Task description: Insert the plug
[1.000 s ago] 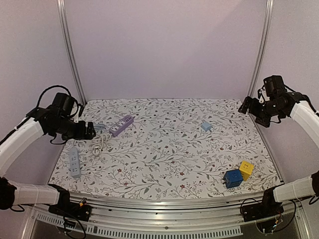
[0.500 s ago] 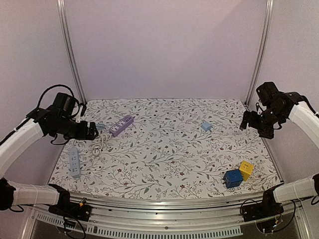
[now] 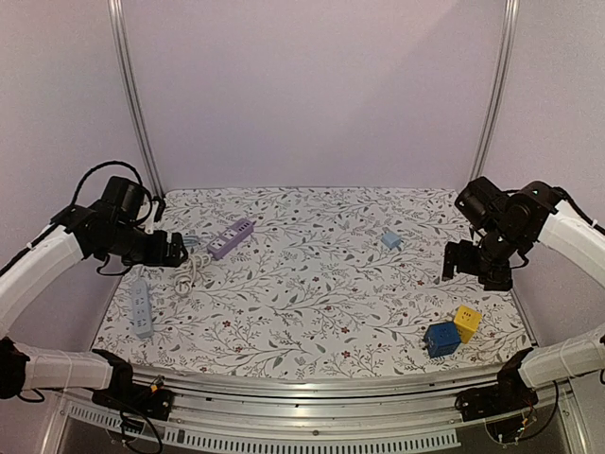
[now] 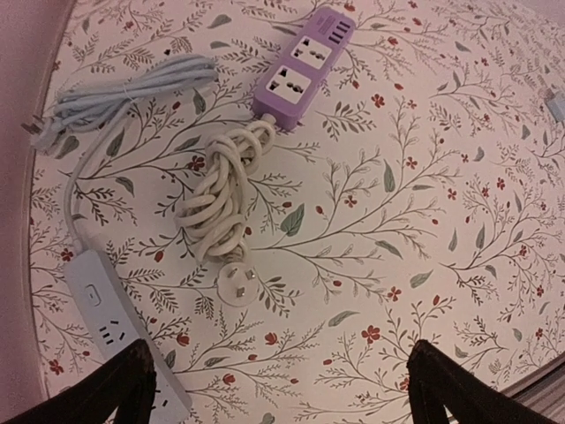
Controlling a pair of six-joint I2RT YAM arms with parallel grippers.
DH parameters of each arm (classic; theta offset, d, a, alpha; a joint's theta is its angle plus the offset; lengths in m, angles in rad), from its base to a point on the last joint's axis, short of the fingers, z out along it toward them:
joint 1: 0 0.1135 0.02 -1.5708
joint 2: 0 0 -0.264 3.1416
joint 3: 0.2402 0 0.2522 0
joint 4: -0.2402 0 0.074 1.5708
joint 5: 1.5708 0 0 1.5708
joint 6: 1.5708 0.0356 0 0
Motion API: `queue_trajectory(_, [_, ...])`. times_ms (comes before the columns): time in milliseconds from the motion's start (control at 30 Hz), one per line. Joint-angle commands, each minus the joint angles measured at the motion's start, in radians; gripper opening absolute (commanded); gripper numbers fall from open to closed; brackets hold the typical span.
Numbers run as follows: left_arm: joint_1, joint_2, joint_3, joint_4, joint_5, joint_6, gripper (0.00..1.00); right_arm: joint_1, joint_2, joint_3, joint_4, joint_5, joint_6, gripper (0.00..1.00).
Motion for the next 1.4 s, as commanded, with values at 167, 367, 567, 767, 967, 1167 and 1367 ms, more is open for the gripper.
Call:
queue_trajectory(167, [-0.042, 0.055, -0.005, 0.031, 0.050, 0.018, 1.00, 0.140, 0.044, -0.061, -0.117, 0.045, 0.300, 0.98])
queue_trajectory(367, [-0.172, 0.160, 0.053, 0.051, 0.068, 0.064, 1.00, 0.148, 0.064, -0.106, -0.064, -0.006, 0.327, 0.99])
queue_trajectory(567, [-0.393, 0.314, 0.166, 0.117, 0.098, 0.155, 1.00, 0.148, 0.069, -0.168, -0.018, -0.048, 0.382, 0.99])
queue_trajectory(767, [-0.565, 0.426, 0.236, 0.327, 0.149, 0.279, 1.00, 0.133, 0.063, -0.174, -0.003, -0.040, 0.377, 0.99])
queue_trajectory(967, [-0.674, 0.623, 0.388, 0.401, 0.206, 0.382, 0.99, 0.107, 0.064, -0.131, -0.036, -0.041, 0.334, 0.99])
queue_trajectory(1167, [-0.797, 0.772, 0.510, 0.460, 0.220, 0.545, 0.99, 0.103, 0.018, -0.222, 0.035, -0.090, 0.400, 0.99])
queue_trajectory(1367, [-0.862, 0.924, 0.666, 0.451, 0.178, 0.585, 1.00, 0.069, -0.107, -0.255, -0.019, -0.044, 0.518, 0.99])
